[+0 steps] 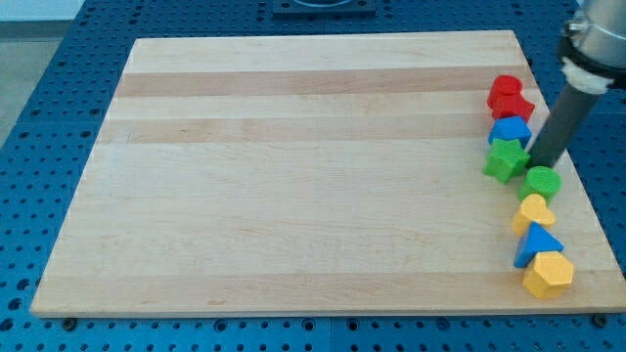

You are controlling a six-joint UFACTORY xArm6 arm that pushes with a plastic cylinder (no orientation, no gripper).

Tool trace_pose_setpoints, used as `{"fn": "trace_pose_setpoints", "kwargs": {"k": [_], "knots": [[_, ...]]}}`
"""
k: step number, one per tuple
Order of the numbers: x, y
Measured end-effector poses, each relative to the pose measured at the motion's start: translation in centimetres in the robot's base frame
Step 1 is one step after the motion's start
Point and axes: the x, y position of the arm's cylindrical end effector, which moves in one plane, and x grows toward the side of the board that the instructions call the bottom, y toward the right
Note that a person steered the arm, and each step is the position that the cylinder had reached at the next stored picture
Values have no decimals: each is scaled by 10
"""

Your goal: Place green star towards the center of the board

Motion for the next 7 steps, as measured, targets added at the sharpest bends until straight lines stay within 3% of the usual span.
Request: {"fn": "trace_pose_setpoints", "kwargs": {"k": [4, 7], "knots": [[0, -111], [0, -95]]}}
